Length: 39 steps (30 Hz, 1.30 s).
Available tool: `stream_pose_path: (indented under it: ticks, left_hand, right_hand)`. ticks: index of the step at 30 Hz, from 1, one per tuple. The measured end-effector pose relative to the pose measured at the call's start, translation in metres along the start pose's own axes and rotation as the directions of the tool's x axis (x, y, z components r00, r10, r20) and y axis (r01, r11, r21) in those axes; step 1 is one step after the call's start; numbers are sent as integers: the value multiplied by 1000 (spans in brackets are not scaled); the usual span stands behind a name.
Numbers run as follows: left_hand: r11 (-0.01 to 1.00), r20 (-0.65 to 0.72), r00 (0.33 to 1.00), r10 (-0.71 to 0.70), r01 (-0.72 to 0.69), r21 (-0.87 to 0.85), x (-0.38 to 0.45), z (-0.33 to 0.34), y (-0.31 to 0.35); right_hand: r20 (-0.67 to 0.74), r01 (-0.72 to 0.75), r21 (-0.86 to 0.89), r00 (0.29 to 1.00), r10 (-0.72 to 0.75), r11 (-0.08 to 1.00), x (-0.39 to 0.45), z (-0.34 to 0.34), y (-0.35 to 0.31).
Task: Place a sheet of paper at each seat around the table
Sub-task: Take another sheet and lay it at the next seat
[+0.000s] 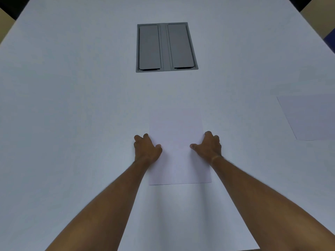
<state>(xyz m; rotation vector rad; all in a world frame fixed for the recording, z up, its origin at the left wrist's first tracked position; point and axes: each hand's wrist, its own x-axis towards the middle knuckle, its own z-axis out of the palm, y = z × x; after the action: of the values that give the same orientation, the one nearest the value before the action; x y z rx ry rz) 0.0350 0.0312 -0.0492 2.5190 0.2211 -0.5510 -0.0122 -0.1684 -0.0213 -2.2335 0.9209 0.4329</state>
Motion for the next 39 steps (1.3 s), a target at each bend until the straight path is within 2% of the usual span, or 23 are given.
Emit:
stream_pose_path:
  ticks: [13,21,25,28,39]
  left_hand:
    - [982,-28,999,-44,38,-186,0,-2,-2]
    - [990,-132,991,-4,-15,-143,-2,-2,-2]
    - [970,-180,978,-109,65,-233,0,-2,0]
    - [949,-183,966,-185,127,-288,3,-2,1]
    - [943,-204,949,-239,177,-281,0,-3,3]
  right_hand:
    - [-7,-6,122,1000,7,993,6,0,6]
    - [-103,22,176,995,-4,984,8,6,12]
    - [-202,0,295,977,62,956,15,7,9]
    - [-219,-38,352,968,122,935,20,5,8]
    - [-255,-3,365,961,103,931,23,8,19]
